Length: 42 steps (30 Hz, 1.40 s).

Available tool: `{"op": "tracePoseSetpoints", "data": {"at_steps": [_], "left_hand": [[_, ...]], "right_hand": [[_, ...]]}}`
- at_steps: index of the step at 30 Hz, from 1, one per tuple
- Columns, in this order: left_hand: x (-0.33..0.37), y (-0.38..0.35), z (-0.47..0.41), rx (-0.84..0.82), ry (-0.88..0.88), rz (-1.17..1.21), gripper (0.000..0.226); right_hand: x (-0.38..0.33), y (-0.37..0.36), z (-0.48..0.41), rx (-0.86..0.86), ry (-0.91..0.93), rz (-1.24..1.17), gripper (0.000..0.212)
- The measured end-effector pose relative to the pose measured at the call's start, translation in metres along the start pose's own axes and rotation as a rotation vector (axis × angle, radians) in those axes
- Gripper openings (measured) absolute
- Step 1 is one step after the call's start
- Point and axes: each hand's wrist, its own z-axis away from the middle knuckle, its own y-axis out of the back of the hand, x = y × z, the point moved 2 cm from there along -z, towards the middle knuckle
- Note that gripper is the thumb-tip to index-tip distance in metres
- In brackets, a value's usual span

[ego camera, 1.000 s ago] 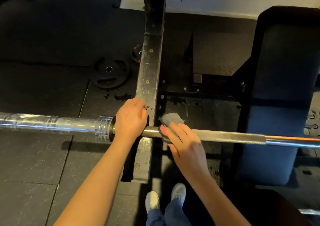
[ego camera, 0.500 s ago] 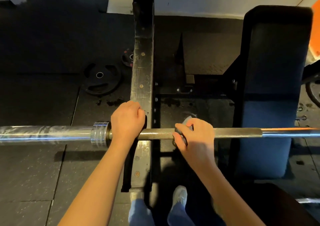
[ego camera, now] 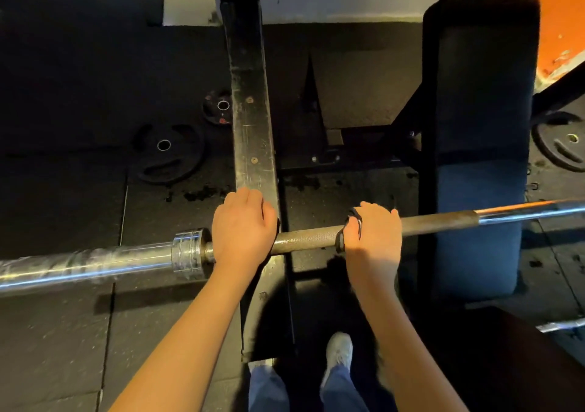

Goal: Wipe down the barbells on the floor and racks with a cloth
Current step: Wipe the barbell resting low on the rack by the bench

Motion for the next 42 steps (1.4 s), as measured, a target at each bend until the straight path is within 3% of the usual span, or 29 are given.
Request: {"op": "tracePoseSetpoints", "data": {"at_steps": [2,4,5,7,9,12,14,18,20,22,25,29,33,35,39,41,42], "left_hand": [[0.0,0.001,-0.001,0.001,-0.009,-0.018,0.025],[0.001,0.003,-0.004,-0.012,0.004,-0.029,0.029],[0.001,0.004,-0.007,-0.032,0.018,-0.031,0.031],[0.001,0.005,-0.013,-0.06,0.045,-0.048,0.032],[0.002,0.007,-0.02,-0.042,0.07,-0.048,0.03],[0.002,0.008,-0.027,0.037,0.057,-0.019,0.023],[0.002,0.008,-0.034,0.05,0.051,-0.026,0.024],[0.004,0.007,-0.045,-0.01,0.077,-0.062,0.033],[0.004,0.004,-0.035,-0.031,0.043,0.015,0.025],[0.003,0.0,-0.023,-0.062,-0.017,0.038,0.028],[0.001,-0.002,-0.024,-0.051,-0.036,-0.012,0.039],[0.001,-0.003,-0.032,-0.04,-0.034,-0.008,0.035],[0.002,-0.002,-0.042,-0.01,-0.027,-0.041,0.03],[0.001,-0.003,-0.047,-0.014,-0.01,-0.054,0.025],[0.0,-0.003,-0.057,0.013,-0.004,-0.08,0.024],[0.001,-0.002,-0.062,0.03,-0.006,-0.1,0.026],[0.002,-0.002,-0.064,0.04,-0.008,-0.105,0.027]], "right_hand": [[-0.025,-0.008,0.018,0.05,-0.003,-0.083,0.023],[-0.054,-0.011,0.03,0.077,0.198,-0.221,0.015],[-0.061,-0.009,0.026,0.045,0.32,-0.222,0.017],[-0.055,-0.001,0.005,-0.188,0.448,-0.028,0.025],[-0.021,0.009,-0.011,-0.304,0.324,0.144,0.026],[0.012,0.028,-0.022,-0.051,0.016,0.041,0.03],[-0.008,0.013,-0.022,-0.208,-0.102,0.11,0.028],[-0.05,0.002,-0.011,-0.258,0.182,0.009,0.024],[-0.041,0.002,-0.02,-0.327,0.317,0.087,0.031],[-0.024,0.0,-0.031,-0.261,0.348,0.082,0.038],[-0.003,0.003,-0.034,0.014,0.21,0.025,0.041],[-0.024,-0.007,-0.015,0.106,0.018,-0.183,0.032],[-0.062,-0.021,0.002,0.008,0.398,-0.172,0.023],[-0.04,-0.013,-0.016,0.043,0.438,-0.135,0.024],[0.016,0.006,-0.036,0.133,0.122,0.025,0.032],[0.0,-0.001,-0.033,0.1,-0.062,-0.004,0.025],[-0.02,-0.006,-0.031,0.08,-0.053,-0.022,0.019]]}}
